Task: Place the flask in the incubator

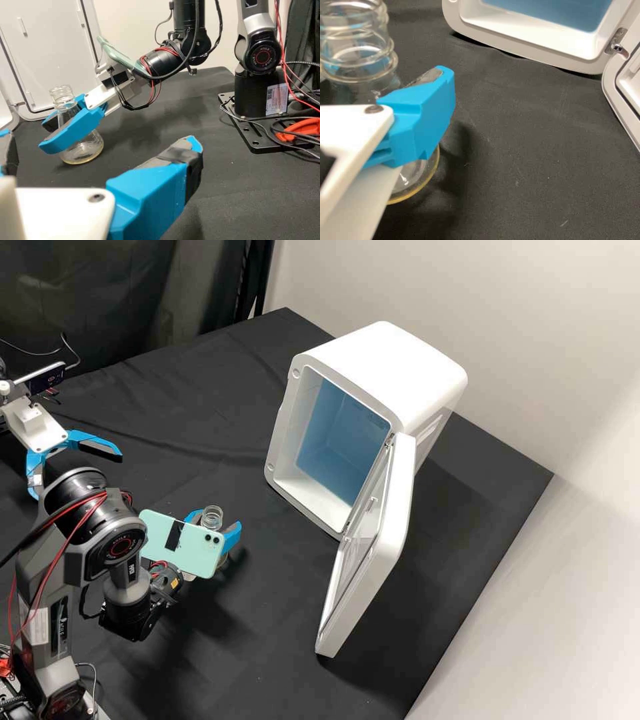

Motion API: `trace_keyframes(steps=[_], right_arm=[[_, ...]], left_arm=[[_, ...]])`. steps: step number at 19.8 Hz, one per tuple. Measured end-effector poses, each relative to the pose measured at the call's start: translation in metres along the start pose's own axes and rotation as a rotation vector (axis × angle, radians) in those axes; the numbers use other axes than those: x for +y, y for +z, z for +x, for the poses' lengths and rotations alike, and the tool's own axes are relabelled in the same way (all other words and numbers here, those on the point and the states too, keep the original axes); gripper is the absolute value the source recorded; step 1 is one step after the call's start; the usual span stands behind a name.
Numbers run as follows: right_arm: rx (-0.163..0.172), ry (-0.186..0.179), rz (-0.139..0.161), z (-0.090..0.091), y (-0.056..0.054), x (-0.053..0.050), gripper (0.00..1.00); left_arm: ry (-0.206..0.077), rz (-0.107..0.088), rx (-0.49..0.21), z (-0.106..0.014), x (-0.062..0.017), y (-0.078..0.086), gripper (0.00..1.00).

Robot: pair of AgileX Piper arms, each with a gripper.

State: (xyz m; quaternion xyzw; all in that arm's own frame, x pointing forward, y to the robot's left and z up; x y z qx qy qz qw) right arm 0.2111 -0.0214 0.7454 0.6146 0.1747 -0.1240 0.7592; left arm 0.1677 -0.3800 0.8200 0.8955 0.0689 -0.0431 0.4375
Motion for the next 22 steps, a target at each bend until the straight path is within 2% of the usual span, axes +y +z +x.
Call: trace_keyframes(steps=[18, 20, 22], right_arm=[[-0.001, 0.004, -0.001, -0.001, 0.000, 0.001, 0.00], [-0.020, 0.017, 0.000, -0.004, 0.001, 0.007, 0.00], [-0.027, 0.068, 0.031, -0.010, 0.002, 0.017, 0.00]], left_arm=[[0.001, -0.001, 0.008, 0.000, 0.0001, -0.001, 1.00], [0.001, -0.001, 0.006, 0.000, 0.0001, -0.001, 1.00], [0.001, -0.001, 0.004, 0.000, 0.0001, -0.001, 1.00]])
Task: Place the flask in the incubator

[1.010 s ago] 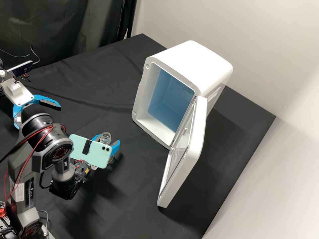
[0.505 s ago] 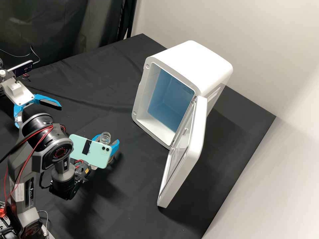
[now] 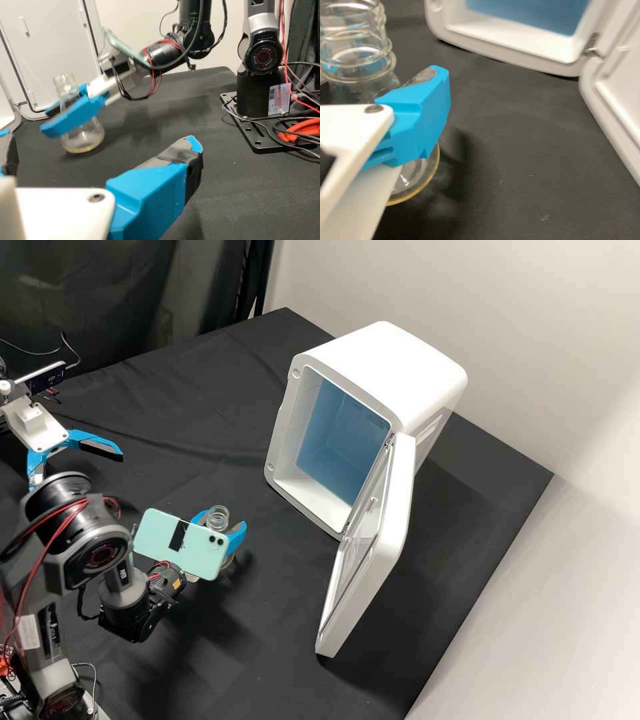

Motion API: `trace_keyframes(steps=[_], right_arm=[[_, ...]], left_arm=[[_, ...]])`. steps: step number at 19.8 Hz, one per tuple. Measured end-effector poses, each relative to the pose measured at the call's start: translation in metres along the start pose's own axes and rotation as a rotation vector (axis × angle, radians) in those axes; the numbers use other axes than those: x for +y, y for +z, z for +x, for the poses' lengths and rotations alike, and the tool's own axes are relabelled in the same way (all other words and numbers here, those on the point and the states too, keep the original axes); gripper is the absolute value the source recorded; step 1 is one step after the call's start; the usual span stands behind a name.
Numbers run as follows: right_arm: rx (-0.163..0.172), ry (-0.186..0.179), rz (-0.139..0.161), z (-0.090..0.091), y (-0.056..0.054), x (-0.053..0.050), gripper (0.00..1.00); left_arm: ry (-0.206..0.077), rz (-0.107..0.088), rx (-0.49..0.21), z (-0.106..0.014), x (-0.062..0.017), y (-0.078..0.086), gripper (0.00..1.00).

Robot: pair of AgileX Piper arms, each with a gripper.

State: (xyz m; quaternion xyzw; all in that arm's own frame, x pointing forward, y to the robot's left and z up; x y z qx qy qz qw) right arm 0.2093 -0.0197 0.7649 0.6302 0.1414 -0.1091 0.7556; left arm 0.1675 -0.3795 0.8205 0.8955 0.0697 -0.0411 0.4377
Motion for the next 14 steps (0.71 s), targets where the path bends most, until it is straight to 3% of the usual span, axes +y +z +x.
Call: trace_keyframes(steps=[5, 7, 10, 14], right_arm=[[-0.003, 0.189, 0.085, -0.027, -0.002, 0.034, 0.00], [0.007, 0.247, 0.106, -0.036, -0.004, 0.043, 0.00], [0.016, 0.300, 0.133, -0.049, -0.006, 0.050, 0.00], [0.026, 0.343, 0.153, -0.060, -0.008, 0.055, 0.00]], left_arm=[[0.000, 0.000, -0.004, 0.000, 0.0000, 0.001, 1.00], [0.000, 0.000, -0.004, 0.000, 0.0000, 0.001, 1.00], [0.000, 0.000, -0.005, 0.000, 0.0000, 0.001, 1.00], [-0.001, 0.001, -0.011, 0.001, -0.0001, 0.002, 1.00]])
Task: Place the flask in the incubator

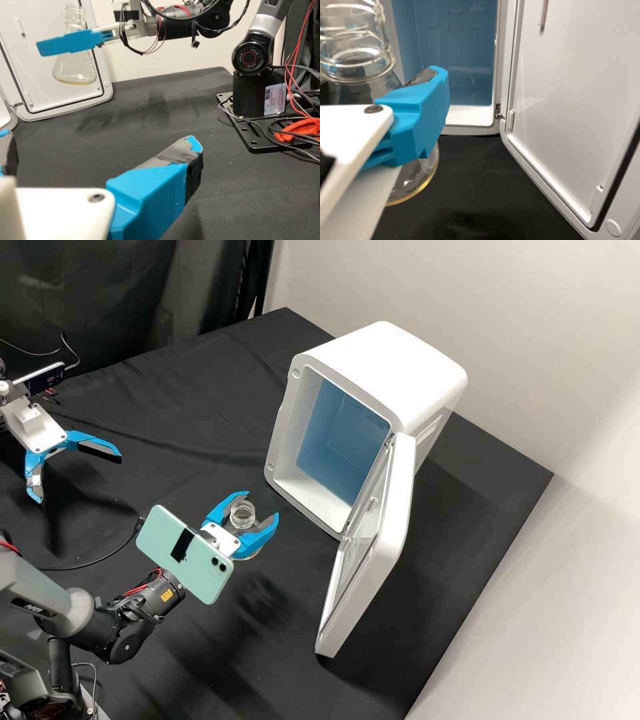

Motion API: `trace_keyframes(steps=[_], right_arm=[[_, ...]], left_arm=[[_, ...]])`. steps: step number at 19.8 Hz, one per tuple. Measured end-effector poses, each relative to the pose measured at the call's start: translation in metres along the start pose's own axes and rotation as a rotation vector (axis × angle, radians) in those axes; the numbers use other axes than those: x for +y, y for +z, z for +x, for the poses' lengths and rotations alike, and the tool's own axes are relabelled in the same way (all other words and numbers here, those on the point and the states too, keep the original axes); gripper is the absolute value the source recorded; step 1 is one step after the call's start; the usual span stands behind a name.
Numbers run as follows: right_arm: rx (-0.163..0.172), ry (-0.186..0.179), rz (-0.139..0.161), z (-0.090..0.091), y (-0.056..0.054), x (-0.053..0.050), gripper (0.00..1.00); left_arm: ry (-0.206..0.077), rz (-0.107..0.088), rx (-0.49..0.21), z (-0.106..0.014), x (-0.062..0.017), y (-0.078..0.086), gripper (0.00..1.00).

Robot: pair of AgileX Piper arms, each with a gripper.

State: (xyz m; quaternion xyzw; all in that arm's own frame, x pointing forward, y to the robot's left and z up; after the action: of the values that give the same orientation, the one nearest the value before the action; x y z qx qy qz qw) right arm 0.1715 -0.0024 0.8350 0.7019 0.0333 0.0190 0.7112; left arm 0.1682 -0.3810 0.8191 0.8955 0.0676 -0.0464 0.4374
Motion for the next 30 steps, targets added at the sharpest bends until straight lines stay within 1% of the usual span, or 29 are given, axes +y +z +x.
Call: trace_keyframes(steps=[2, 3, 23, 29, 30], right_arm=[[-0.002, 0.013, 0.008, -0.0013, 0.0001, 0.0023, 0.00], [-0.001, 0.012, 0.012, -0.0013, -0.0002, 0.0023, 0.00], [-0.001, 0.010, 0.012, -0.0012, 0.0000, 0.0020, 0.00], [-0.017, -0.005, 0.026, 0.0003, 0.0038, -0.0004, 0.00], [-0.019, -0.020, 0.030, 0.0015, 0.0048, -0.0028, 0.00]], left_arm=[[0.000, 0.000, -0.002, 0.0001, 0.0000, 0.0004, 1.00], [0.000, 0.000, -0.002, 0.0001, 0.0000, 0.0004, 1.00], [0.000, 0.000, -0.002, 0.0001, 0.0000, 0.0004, 1.00], [0.000, 0.000, -0.002, 0.0001, 0.0000, 0.0004, 1.00], [0.000, 0.000, -0.002, 0.0001, 0.0000, 0.0004, 1.00]])
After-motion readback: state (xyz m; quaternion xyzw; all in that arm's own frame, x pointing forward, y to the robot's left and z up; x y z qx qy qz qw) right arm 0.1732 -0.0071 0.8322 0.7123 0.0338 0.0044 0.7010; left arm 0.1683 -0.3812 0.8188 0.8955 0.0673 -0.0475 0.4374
